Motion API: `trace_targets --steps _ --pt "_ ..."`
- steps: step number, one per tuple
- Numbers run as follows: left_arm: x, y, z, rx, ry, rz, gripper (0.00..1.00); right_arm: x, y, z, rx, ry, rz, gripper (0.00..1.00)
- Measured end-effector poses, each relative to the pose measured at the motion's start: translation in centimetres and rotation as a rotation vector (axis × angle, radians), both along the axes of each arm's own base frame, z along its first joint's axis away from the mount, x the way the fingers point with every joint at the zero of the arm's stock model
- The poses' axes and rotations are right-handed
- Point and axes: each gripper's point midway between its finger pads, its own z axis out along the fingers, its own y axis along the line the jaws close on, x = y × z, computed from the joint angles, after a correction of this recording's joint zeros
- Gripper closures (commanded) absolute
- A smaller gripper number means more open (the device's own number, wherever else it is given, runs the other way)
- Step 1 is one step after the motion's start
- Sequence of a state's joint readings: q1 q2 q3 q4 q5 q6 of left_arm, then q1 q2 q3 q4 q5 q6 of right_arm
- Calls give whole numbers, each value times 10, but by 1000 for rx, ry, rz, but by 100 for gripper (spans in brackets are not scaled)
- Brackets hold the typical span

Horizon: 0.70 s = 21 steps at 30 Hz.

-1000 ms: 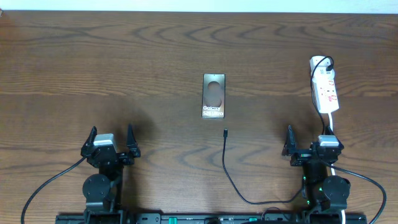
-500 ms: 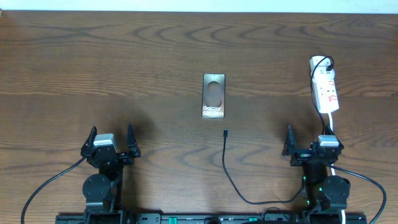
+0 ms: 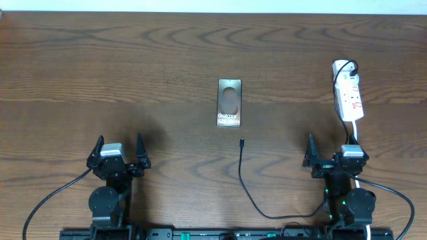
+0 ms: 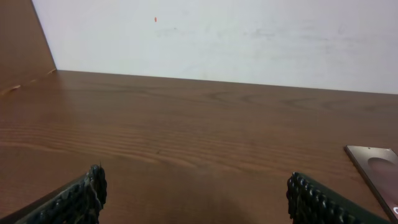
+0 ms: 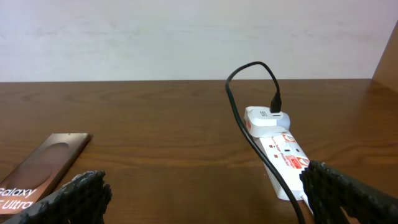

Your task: Plug charger to phone and switch on socket

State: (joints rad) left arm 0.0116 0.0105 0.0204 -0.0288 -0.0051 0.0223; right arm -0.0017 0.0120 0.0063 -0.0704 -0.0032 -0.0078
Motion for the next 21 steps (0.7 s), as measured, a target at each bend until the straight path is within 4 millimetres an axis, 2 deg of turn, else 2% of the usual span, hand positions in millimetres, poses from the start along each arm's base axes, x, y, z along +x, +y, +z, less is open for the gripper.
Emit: trace_targets --steps 16,19,21 --pt "0 0 0 -2 -1 0 9 0 0 0 0 0 0 1" --pt "0 -9 0 -76 -3 -45 9 0 0 0 0 0 0 1" --pt "0 -24 2 -206 -8 -120 9 0 0 0 0 0 0 1"
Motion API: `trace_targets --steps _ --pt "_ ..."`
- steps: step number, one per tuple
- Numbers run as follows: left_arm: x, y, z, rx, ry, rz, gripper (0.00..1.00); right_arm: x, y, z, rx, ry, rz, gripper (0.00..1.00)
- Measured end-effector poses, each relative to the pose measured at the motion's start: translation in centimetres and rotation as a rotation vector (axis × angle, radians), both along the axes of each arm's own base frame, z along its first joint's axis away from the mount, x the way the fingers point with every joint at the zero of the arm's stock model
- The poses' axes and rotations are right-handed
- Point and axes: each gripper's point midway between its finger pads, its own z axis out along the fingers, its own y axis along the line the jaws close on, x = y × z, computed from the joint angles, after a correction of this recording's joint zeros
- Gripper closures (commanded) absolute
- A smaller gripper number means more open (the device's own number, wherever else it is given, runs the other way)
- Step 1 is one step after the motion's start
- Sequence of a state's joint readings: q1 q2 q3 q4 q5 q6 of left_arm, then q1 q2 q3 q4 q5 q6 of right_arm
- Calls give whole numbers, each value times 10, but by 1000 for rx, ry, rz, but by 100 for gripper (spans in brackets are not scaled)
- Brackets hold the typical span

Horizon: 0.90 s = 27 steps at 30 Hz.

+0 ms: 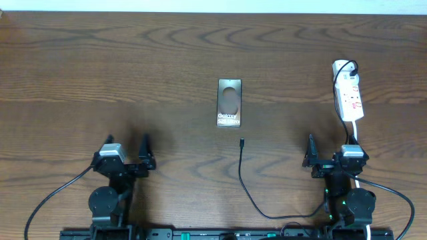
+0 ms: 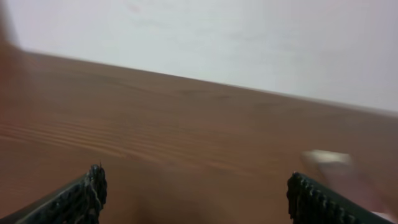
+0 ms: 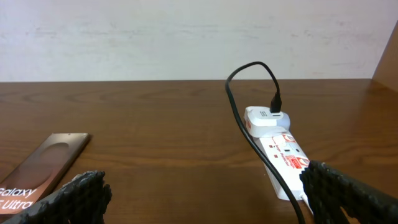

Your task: Plug charger to phone and switch on socket

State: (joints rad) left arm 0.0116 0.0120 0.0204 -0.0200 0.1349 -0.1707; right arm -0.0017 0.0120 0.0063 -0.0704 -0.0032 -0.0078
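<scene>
A dark phone (image 1: 229, 102) lies face down mid-table, marked "Galaxy"; it also shows in the right wrist view (image 3: 37, 168) and as a blur in the left wrist view (image 2: 329, 158). The black cable's free plug (image 1: 241, 141) rests just in front of the phone, unattached. The cable (image 1: 257, 207) loops back toward the right arm and up to a white charger (image 1: 342, 67) (image 3: 264, 118) seated in the white socket strip (image 1: 348, 99) (image 3: 283, 158). My left gripper (image 1: 127, 147) (image 2: 196, 199) is open and empty at the near left. My right gripper (image 1: 331, 150) (image 3: 205, 199) is open and empty, just in front of the strip.
The brown wooden table (image 1: 133, 60) ends at a white wall at the back. The cable (image 3: 249, 143) runs down past the strip beside my right fingers (image 3: 348, 193).
My left gripper has shifted a little to the right and its view is now blurred, with the phone further left in it. The right arm, phone, cable and strip are unchanged.
</scene>
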Motion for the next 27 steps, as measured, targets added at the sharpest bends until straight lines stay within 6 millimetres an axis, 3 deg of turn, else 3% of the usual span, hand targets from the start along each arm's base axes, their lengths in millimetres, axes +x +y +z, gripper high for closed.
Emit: trace_targets --steps 8,16,21,24,27 --pt "-6 -40 16 -383 0 -211 9 0 0 0 0 0 0 1" --pt "-27 -54 110 -407 -360 -378 9 0 0 0 0 0 0 1" --pt "-36 -49 161 -385 -442 -361 9 0 0 0 0 0 0 1" --pt "-34 -47 196 -348 -408 -334 9 0 0 0 0 0 0 1" --pt "-18 -46 215 -324 -221 -290 9 0 0 0 0 1 0 1"
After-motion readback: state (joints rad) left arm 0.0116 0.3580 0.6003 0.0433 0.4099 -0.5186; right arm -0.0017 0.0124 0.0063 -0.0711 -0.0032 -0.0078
